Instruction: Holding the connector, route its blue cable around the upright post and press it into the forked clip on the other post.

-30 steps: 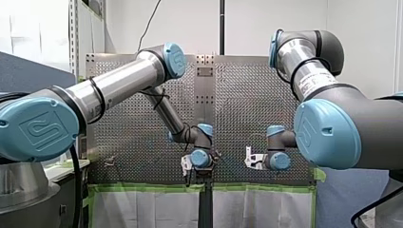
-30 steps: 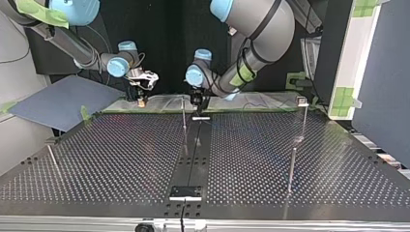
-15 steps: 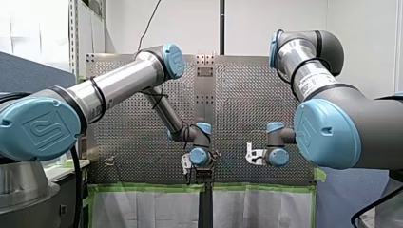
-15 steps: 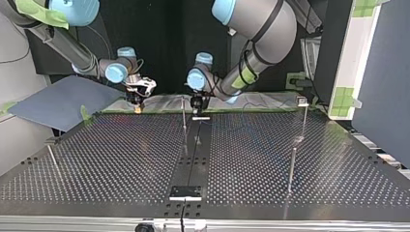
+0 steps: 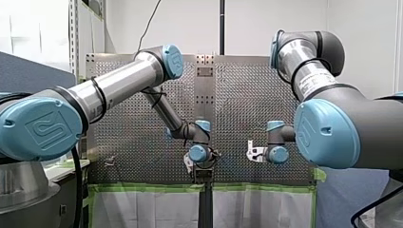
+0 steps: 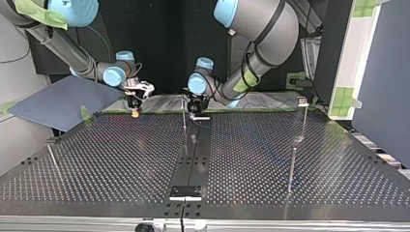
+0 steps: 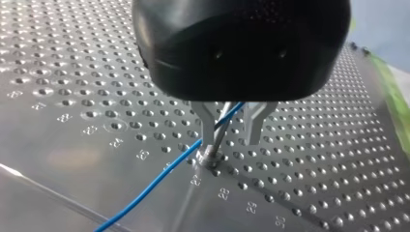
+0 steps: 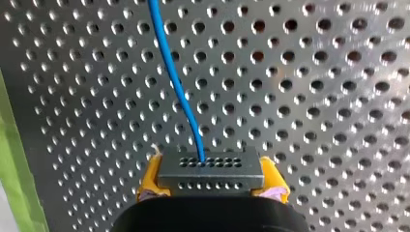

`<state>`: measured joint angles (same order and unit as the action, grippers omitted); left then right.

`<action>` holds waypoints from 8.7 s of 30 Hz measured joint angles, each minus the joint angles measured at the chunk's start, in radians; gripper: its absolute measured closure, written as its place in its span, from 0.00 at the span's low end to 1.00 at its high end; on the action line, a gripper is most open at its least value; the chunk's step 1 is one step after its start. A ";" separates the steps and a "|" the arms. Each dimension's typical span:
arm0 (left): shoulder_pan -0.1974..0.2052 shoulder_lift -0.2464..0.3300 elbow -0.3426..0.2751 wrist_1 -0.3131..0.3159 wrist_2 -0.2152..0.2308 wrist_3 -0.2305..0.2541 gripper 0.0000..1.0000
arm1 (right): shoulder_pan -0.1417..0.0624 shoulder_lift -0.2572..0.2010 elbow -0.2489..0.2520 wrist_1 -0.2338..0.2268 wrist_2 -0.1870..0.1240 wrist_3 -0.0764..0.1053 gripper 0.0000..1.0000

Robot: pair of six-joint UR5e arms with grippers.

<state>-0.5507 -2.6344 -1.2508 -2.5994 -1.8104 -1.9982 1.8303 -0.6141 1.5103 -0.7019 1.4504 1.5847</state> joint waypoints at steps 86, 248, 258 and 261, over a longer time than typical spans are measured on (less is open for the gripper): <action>-0.095 0.174 -0.244 -0.118 0.016 0.227 0.00 | -0.021 0.027 -0.031 0.064 0.044 0.012 1.00; -0.105 0.997 -1.169 0.409 -0.036 -0.030 0.00 | -0.008 0.037 -0.043 0.111 0.053 0.002 1.00; -0.104 0.979 -1.172 0.407 -0.113 0.071 0.00 | 0.008 -0.020 -0.045 0.175 0.071 -0.027 1.00; -0.104 0.979 -1.173 0.404 -0.122 0.103 0.00 | 0.014 -0.047 -0.044 0.190 0.071 -0.016 1.00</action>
<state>-0.6546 -1.6553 -2.4233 -2.1949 -1.9322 -1.8950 1.8439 -0.6606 1.4668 -0.5123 1.5210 1.5682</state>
